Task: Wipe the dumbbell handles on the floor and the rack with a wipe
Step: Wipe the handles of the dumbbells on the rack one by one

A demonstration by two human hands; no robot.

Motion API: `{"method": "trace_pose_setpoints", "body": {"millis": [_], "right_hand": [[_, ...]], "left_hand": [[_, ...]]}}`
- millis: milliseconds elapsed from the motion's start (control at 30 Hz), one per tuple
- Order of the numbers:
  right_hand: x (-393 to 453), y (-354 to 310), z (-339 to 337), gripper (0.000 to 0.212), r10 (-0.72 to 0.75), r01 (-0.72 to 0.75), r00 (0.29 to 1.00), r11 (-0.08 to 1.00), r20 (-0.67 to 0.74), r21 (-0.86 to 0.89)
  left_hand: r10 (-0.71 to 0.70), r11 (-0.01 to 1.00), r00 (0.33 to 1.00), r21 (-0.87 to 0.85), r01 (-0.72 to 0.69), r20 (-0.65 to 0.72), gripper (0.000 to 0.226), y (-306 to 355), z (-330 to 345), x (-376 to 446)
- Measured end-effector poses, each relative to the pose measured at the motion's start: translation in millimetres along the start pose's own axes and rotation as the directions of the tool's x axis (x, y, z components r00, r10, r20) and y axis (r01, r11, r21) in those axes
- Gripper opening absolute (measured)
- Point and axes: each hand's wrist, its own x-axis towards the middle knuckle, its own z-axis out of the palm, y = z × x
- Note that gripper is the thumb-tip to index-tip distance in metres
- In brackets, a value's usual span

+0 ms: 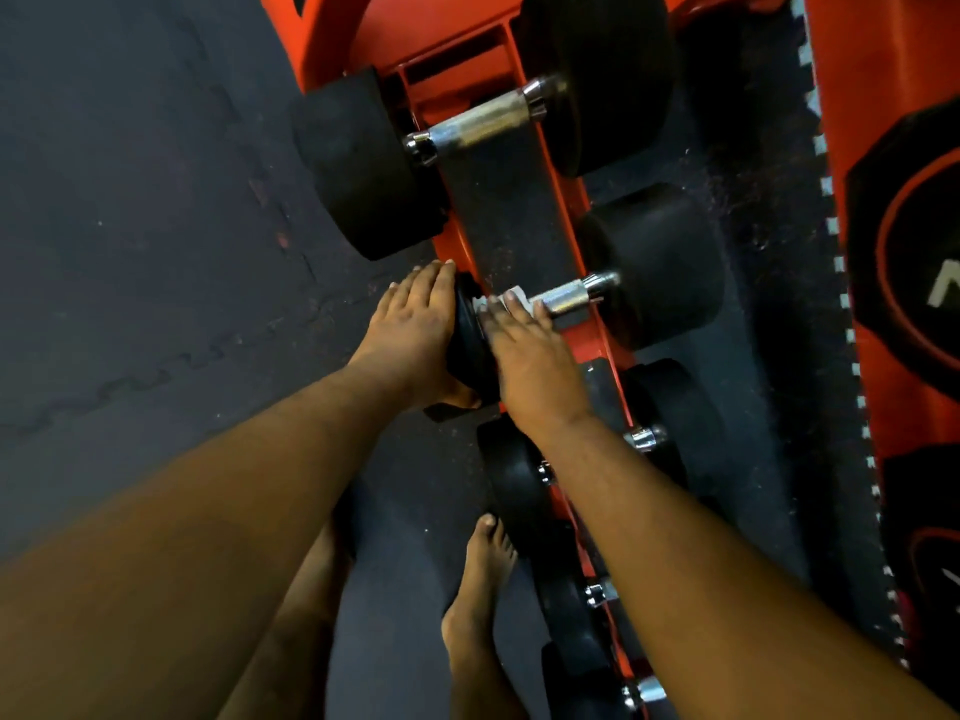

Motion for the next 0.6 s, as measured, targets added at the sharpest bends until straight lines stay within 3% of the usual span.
{"method": "trace_pose_setpoints", "body": {"millis": [167,300,367,500,600], "right_hand": [[-48.6,18.7,0.1,0.054,-0.041,0.033,0.998,0.983,0.041,0.180],[-121.2,35.7,8.3,0.053,0.148,-0.139,0.989,0.959,-0.019,0.245],[-145.4,41.6,17.3,0.057,0.152,-0.144,0.988,0.968,-0.021,0.207],[-162.8,43.4,41.1,0.063,0.027,-0.036,0.954,0.999,0.299,0.025],[-165.3,45.3,46.3,0.072,-0.010,0.041,0.942,0.996,0.337,-0.084]], "left_hand": [[0.002,1.000,0.993,0.003,-0.001,-0.120,0.130,10.2,20.8,-29.8],[0.087,0.995,0.967,-0.025,-0.096,-0.240,0.111,28.7,65.6,-75.4],[0.132,0.989,0.971,-0.040,-0.143,-0.201,0.112,42.7,91.3,-95.3],[0.102,0.991,0.991,-0.099,-0.093,0.091,0.126,72.9,136.0,-110.5],[0.012,0.995,0.994,-0.103,-0.001,0.112,0.138,88.0,148.9,-100.8]]}}
